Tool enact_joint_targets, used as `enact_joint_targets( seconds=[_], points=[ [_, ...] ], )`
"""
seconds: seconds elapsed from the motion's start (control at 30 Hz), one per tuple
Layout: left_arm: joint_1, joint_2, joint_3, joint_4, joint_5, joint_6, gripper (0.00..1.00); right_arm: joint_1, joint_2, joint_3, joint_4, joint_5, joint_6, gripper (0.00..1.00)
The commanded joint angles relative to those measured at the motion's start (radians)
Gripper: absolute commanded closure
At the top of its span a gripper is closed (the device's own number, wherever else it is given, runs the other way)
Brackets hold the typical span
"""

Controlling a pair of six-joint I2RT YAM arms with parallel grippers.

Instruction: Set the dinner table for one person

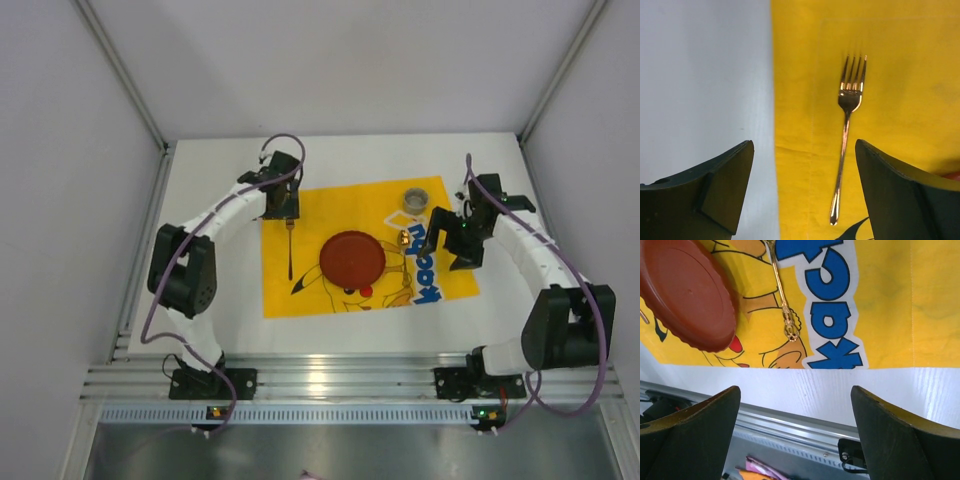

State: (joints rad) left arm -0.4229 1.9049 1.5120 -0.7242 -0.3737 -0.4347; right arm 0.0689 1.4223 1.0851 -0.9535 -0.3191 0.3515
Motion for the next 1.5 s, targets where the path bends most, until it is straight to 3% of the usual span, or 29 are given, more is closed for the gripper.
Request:
enact_joint_targets(
  seconds=[0.0, 0.07, 0.1, 0.13, 0.2, 0.23, 0.33, 0.5, 0.63, 0.87, 0.9, 0.93, 1.03, 1.1, 1.3, 1.47],
  points=[
    [0.022, -0.219, -0.089, 0.18, -0.174, 0.105, 0.12, -0.011, -0.091, 0.082, 0.013, 0.037, 0.009, 0.08],
    [0.078, -0.401, -0.322, 0.387, -0.099, 0.234, 0.11, -0.011, -0.15, 0.093, 0.051, 0.046, 0.021, 0.08],
    [0.125, -0.467, -0.419, 0.599, -0.005, 0.275, 0.11, -0.009, -0.172, 0.091, 0.068, 0.045, 0.026, 0.08],
    [0.147, -0.586, -0.608, 0.714, 0.025, 0.31, 0.1, -0.008, -0.195, 0.091, 0.085, 0.045, 0.029, 0.08],
    [0.179, -0.679, -0.769, 0.889, 0.039, 0.395, 0.08, -0.007, -0.265, 0.076, 0.14, 0.049, 0.044, 0.08],
    [0.2, -0.743, -0.902, 1.036, 0.053, 0.425, 0.07, -0.003, -0.285, 0.065, 0.156, 0.058, 0.058, 0.01],
    [0.236, -0.765, -1.042, 1.161, 0.062, 0.476, 0.05, 0.008, -0.362, 0.026, 0.206, 0.097, 0.112, 0.0],
    [0.329, -0.653, -1.171, 1.38, 0.131, 0.376, 0.04, 0.022, -0.439, -0.054, 0.259, 0.149, 0.142, 0.0],
    [0.337, -0.52, -1.164, 1.517, 0.166, 0.363, 0.04, 0.035, -0.456, -0.079, 0.275, 0.146, 0.098, 0.0],
    [0.369, -0.397, -1.063, 1.519, 0.243, 0.39, 0.05, 0.066, -0.552, -0.193, 0.404, 0.167, 0.078, 0.0],
    [0.378, -0.385, -1.102, 1.56, 0.272, 0.396, 0.05, 0.066, -0.569, -0.218, 0.438, 0.152, 0.086, 0.0],
    [0.381, -0.344, -1.131, 1.729, 0.275, 0.401, 0.03, 0.066, -0.609, -0.244, 0.511, 0.137, 0.105, 0.0],
    [0.394, -0.355, -1.171, 1.758, 0.288, 0.384, 0.02, 0.068, -0.667, -0.33, 0.617, 0.11, 0.15, 0.0],
    [0.394, -0.32, -1.207, 1.876, 0.297, 0.398, 0.02, 0.066, -0.683, -0.359, 0.628, 0.175, 0.176, 0.0],
    [0.394, -0.325, -1.188, 1.813, 0.289, 0.396, 0.02, 0.066, -0.692, -0.462, 0.72, 0.31, 0.126, 0.0],
    [0.394, -0.331, -1.193, 1.819, 0.289, 0.399, 0.02, 0.066, -0.661, -0.6, 0.935, 0.399, -0.04, 0.0]
  ],
)
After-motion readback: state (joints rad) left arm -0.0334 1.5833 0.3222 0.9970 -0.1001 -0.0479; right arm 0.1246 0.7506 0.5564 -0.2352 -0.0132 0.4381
